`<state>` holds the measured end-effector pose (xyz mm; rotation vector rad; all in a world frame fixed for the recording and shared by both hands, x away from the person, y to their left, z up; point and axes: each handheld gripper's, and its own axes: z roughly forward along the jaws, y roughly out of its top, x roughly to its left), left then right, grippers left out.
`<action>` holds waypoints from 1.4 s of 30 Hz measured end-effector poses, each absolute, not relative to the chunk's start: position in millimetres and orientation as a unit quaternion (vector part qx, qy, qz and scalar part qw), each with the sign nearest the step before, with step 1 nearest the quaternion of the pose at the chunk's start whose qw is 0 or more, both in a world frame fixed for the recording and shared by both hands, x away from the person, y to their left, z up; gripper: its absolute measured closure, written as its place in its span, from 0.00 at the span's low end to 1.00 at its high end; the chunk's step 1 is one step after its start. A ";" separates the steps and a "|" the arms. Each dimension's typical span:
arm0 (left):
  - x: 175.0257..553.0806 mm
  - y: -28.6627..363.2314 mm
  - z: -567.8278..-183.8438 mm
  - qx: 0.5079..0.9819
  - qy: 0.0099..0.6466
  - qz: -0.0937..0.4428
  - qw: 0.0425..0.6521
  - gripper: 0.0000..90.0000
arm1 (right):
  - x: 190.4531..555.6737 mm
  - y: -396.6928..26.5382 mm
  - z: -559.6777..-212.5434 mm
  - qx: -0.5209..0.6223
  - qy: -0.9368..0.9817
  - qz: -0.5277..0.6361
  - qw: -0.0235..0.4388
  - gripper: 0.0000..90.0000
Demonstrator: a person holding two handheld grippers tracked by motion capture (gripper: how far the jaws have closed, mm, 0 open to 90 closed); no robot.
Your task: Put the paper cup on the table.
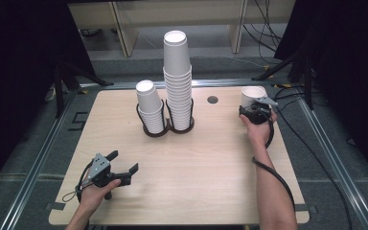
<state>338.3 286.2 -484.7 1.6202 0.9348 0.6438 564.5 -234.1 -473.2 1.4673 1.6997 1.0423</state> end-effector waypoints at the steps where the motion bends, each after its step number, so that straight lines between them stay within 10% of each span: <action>1: 336.8 286.5 -483.7 0.688 0.400 0.272 0.541 0.02 | 563.5 -234.5 -472.8 0.561 0.653 0.403 0.312 0.26; 42: 336.5 285.6 -484.5 0.690 0.396 0.270 0.543 0.02 | 555.7 -235.5 -486.5 0.574 0.647 0.402 0.300 0.17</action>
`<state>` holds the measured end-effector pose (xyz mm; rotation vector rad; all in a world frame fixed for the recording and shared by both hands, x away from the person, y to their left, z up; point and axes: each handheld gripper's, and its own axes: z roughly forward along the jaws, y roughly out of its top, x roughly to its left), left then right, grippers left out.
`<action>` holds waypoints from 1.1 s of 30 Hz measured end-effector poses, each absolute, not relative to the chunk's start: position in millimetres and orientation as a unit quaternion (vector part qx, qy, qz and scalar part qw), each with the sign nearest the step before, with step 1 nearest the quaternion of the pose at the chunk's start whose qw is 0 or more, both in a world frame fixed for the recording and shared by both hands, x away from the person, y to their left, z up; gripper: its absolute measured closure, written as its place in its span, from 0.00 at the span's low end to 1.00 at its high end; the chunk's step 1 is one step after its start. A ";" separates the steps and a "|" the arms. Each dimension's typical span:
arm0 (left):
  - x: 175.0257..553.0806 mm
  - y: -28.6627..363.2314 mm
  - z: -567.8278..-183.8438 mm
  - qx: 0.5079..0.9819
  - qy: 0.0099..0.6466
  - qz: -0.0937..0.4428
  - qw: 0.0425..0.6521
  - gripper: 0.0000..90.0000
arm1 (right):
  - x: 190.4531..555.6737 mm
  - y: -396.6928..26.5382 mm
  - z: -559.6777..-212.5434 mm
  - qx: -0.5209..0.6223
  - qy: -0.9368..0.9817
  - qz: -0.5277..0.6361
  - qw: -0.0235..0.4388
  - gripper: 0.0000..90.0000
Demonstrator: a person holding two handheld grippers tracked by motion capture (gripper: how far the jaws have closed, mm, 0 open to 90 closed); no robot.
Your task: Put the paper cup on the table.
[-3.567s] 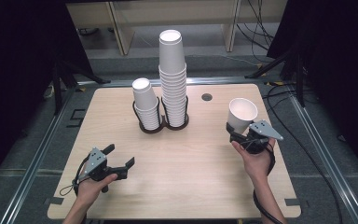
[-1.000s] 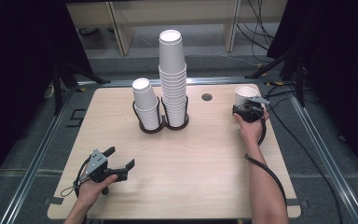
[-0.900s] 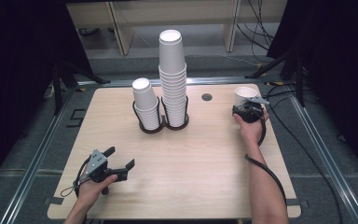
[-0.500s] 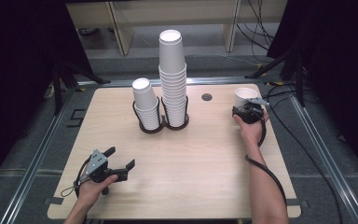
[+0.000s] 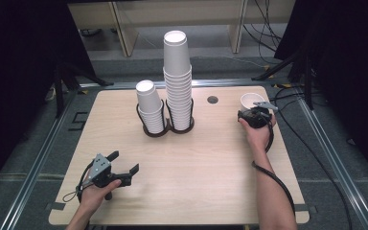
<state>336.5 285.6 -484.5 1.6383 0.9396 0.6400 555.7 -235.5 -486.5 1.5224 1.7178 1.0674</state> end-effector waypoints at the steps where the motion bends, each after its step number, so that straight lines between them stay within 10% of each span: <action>1: 336.3 285.7 -484.4 0.690 0.396 0.270 0.543 0.02 | 554.4 -234.8 -485.8 0.582 0.642 0.404 0.293 0.17; 33: 338.7 289.3 -488.3 0.685 0.399 0.274 0.545 0.02 | 466.3 -258.7 -477.7 0.589 0.644 0.400 0.279 0.17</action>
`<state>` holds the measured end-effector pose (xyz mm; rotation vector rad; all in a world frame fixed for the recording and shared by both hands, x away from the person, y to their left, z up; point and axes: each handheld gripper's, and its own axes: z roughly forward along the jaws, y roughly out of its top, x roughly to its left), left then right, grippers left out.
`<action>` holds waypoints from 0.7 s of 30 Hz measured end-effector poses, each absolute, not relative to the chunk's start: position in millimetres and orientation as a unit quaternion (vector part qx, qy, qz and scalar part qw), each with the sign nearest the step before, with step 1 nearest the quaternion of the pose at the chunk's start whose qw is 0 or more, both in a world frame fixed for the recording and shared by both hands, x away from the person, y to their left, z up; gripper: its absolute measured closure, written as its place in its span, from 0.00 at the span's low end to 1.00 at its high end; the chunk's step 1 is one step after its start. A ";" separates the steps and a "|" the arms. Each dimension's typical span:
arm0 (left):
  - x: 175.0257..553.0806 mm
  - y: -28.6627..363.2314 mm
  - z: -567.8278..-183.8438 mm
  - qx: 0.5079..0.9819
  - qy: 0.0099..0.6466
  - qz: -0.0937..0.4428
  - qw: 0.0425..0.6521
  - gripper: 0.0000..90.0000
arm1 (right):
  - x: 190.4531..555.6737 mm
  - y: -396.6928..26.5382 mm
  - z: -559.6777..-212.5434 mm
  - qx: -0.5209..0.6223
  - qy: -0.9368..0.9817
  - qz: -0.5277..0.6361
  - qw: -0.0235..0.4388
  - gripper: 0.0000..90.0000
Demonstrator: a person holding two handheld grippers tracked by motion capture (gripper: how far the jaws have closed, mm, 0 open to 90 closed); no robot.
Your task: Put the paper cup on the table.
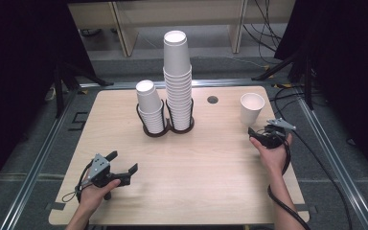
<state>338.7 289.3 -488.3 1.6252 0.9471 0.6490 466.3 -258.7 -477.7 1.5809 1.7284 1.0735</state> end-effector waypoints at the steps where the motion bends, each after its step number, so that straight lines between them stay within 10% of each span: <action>1: 339.5 289.5 -488.7 0.685 0.395 0.275 0.547 0.02 | 462.3 -259.1 -476.3 0.585 0.650 0.403 0.271 0.17; 21: 337.6 290.8 -489.4 0.688 0.405 0.276 0.536 0.02 | 396.6 -231.2 -465.1 0.528 0.673 0.426 0.296 0.17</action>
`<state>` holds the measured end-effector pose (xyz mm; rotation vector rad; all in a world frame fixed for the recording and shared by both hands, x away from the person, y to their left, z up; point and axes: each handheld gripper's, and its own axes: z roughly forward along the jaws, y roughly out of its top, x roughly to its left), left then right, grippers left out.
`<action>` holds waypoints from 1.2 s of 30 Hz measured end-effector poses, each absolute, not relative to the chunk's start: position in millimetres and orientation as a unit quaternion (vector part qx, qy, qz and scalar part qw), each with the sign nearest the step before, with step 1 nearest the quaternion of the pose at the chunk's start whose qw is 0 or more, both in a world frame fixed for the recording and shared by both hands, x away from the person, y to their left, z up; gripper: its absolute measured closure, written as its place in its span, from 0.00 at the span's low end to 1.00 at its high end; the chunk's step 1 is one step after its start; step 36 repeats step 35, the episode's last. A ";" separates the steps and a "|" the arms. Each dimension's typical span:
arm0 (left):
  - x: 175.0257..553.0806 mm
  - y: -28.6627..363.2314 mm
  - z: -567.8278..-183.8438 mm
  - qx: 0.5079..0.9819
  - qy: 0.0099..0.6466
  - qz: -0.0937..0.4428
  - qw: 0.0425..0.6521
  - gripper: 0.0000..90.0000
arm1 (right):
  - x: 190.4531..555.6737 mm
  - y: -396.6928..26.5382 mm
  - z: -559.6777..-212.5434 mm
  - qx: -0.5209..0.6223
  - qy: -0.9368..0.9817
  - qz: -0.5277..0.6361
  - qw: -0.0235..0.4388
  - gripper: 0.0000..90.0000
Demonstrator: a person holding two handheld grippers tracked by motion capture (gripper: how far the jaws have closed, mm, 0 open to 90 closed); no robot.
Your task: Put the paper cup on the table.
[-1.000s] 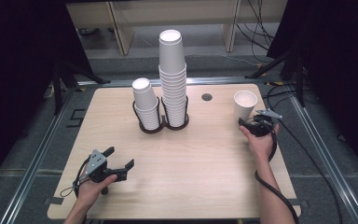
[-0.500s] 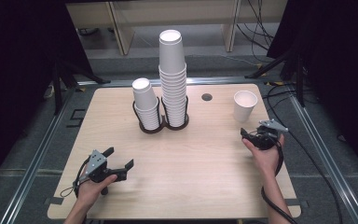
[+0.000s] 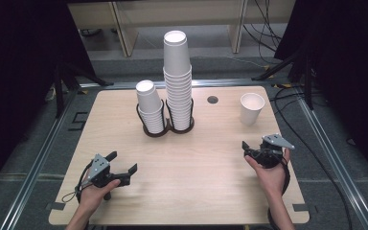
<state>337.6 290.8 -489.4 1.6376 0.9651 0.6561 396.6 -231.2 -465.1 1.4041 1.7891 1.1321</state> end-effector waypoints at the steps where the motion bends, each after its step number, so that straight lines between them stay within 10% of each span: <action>1: 337.6 291.1 -489.4 0.687 0.405 0.276 0.536 0.02 | 393.2 -229.8 -464.7 0.529 0.671 0.428 0.295 0.17; 36: 339.5 292.2 -495.7 0.682 0.415 0.277 0.535 0.02 | 310.8 -211.3 -473.7 0.494 0.649 0.489 0.309 0.17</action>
